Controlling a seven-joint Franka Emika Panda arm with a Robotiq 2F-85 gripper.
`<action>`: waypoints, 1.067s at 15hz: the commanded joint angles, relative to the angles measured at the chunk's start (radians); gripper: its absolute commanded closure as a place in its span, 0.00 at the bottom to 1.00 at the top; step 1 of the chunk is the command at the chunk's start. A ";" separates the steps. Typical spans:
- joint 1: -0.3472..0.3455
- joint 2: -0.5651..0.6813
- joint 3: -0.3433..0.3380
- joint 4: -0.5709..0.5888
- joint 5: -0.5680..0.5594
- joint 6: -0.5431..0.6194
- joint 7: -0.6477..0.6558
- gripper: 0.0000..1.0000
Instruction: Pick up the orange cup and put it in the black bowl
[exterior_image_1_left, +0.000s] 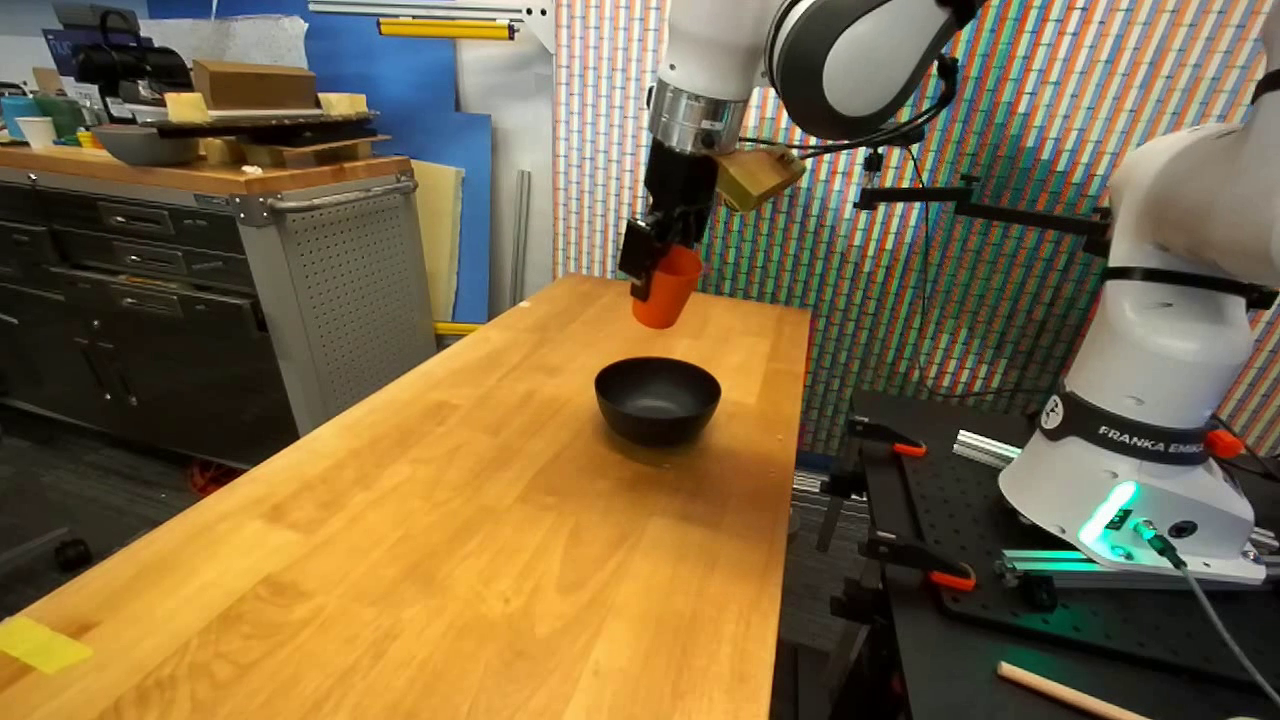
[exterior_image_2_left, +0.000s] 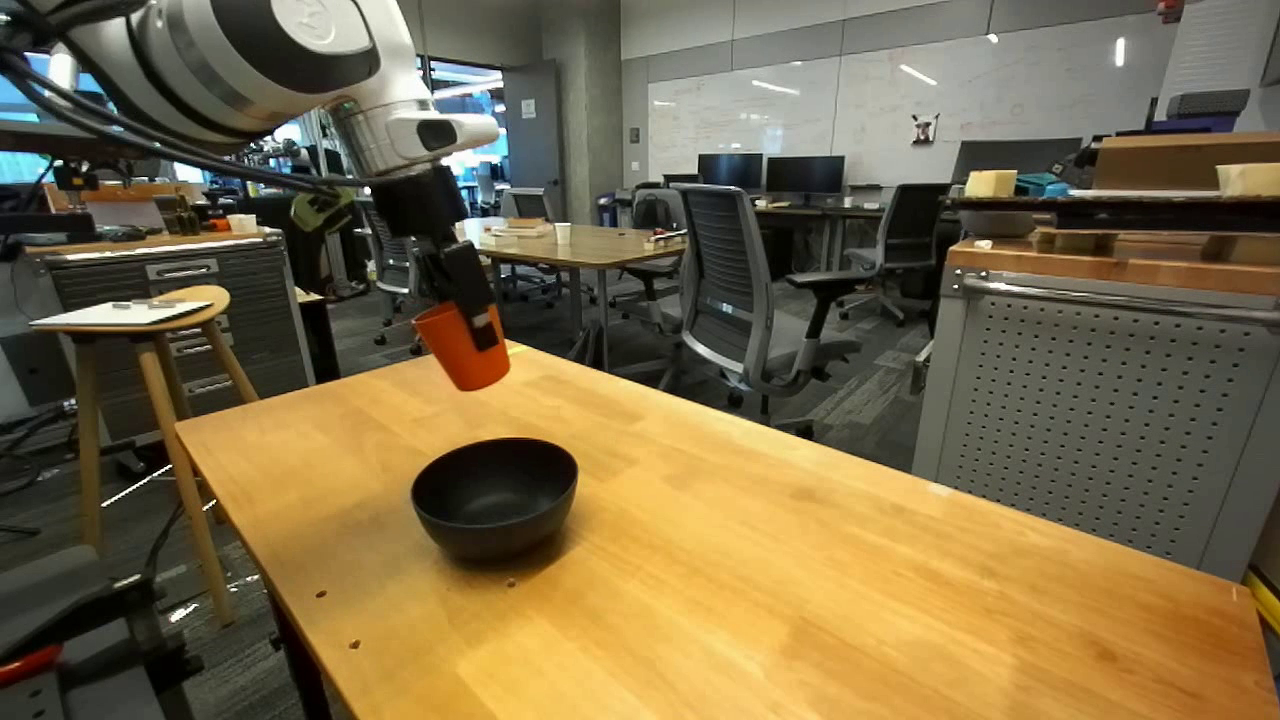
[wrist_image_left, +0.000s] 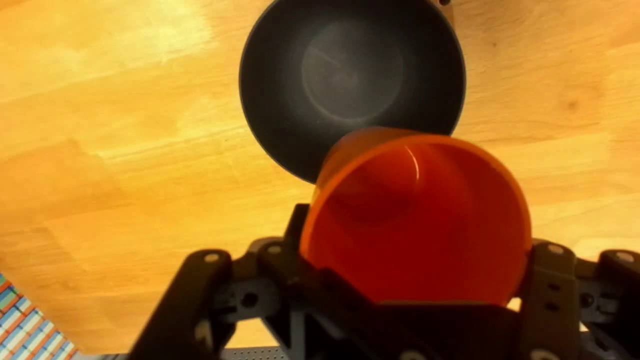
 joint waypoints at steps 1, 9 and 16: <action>-0.041 0.082 -0.001 0.010 0.079 0.057 -0.051 0.48; -0.036 0.310 -0.019 0.048 0.285 0.169 -0.183 0.48; -0.040 0.394 -0.040 0.097 0.355 0.192 -0.262 0.05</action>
